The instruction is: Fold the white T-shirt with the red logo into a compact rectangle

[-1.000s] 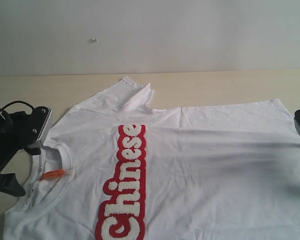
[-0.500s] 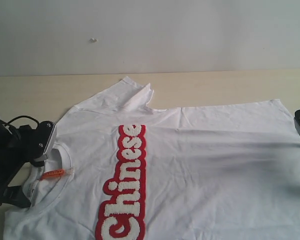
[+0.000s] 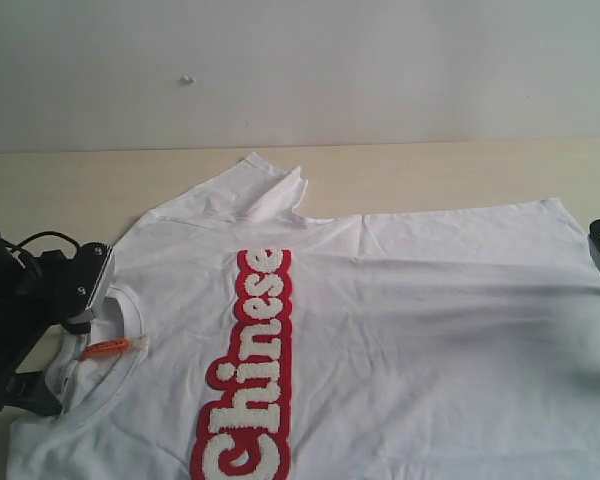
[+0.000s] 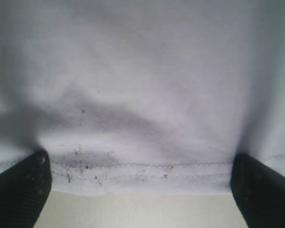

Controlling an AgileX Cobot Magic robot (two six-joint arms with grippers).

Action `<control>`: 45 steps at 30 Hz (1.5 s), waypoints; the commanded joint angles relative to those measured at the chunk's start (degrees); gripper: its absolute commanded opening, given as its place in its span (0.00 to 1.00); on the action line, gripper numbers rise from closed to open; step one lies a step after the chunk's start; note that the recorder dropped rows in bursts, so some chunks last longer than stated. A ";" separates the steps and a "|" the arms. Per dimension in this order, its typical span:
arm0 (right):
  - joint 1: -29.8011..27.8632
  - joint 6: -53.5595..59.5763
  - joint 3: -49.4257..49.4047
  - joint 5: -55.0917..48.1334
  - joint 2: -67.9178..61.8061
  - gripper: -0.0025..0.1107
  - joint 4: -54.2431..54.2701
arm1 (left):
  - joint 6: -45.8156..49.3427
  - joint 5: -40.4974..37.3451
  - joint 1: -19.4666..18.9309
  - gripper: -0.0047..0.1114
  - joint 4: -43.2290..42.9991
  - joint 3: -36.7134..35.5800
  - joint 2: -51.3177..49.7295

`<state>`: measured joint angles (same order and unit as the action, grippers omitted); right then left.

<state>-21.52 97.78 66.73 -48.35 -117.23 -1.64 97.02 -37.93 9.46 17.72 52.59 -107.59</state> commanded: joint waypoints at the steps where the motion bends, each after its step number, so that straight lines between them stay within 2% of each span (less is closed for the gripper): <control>1: 0.18 1.11 -1.67 -0.96 -3.97 0.90 2.13 | 0.12 1.18 0.24 0.79 0.75 -0.57 -1.71; 3: 0.18 1.11 -1.67 -0.96 -3.97 0.90 2.13 | 0.12 1.18 0.24 0.75 0.48 -0.57 -1.71; 4: 0.18 1.11 -1.67 -0.96 -3.97 0.90 2.13 | 0.12 1.18 0.24 0.69 0.34 -0.57 -1.71; 11: 0.18 1.11 -1.67 -0.96 -3.97 0.90 2.13 | 0.12 1.30 0.24 0.08 -4.25 -1.43 -1.71; 12: 0.18 1.11 -1.67 -0.96 -3.97 0.90 2.13 | 0.12 1.73 0.24 0.04 -4.52 -1.43 -1.71; 16: 0.18 1.11 -1.67 -0.96 -3.97 0.90 2.13 | -0.96 1.80 0.24 0.04 -7.17 -1.43 -1.71; 21: 0.18 1.11 -1.67 -0.02 -3.97 0.90 4.83 | -9.88 3.17 0.24 0.04 -15.81 -1.31 -0.05; 24: 0.18 3.06 -1.67 0.42 -3.97 0.90 6.67 | -10.35 4.60 0.24 0.04 -15.82 -1.31 0.52; 25: 0.18 9.09 -1.67 0.68 -3.97 0.90 6.59 | -10.35 4.85 0.24 0.04 -15.82 -1.31 0.52; 26: 0.18 10.43 -1.67 0.68 -3.97 0.90 6.26 | -10.35 5.14 0.24 0.04 -15.82 -1.31 0.40; 32: 0.18 9.94 -1.67 -2.91 -3.97 0.90 0.28 | -10.35 5.89 0.24 0.04 -15.82 -1.31 0.40; 36: 0.18 9.94 -1.77 -7.89 -4.11 0.90 1.64 | -10.35 6.00 0.24 0.04 -15.82 -1.31 0.40; 45: 0.18 9.94 -1.77 -8.90 -4.11 0.90 3.13 | -10.35 5.87 0.24 0.04 -15.82 -1.31 0.40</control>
<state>-21.52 106.90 66.86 -49.33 -117.32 1.38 87.15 -32.97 9.95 3.02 51.91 -106.89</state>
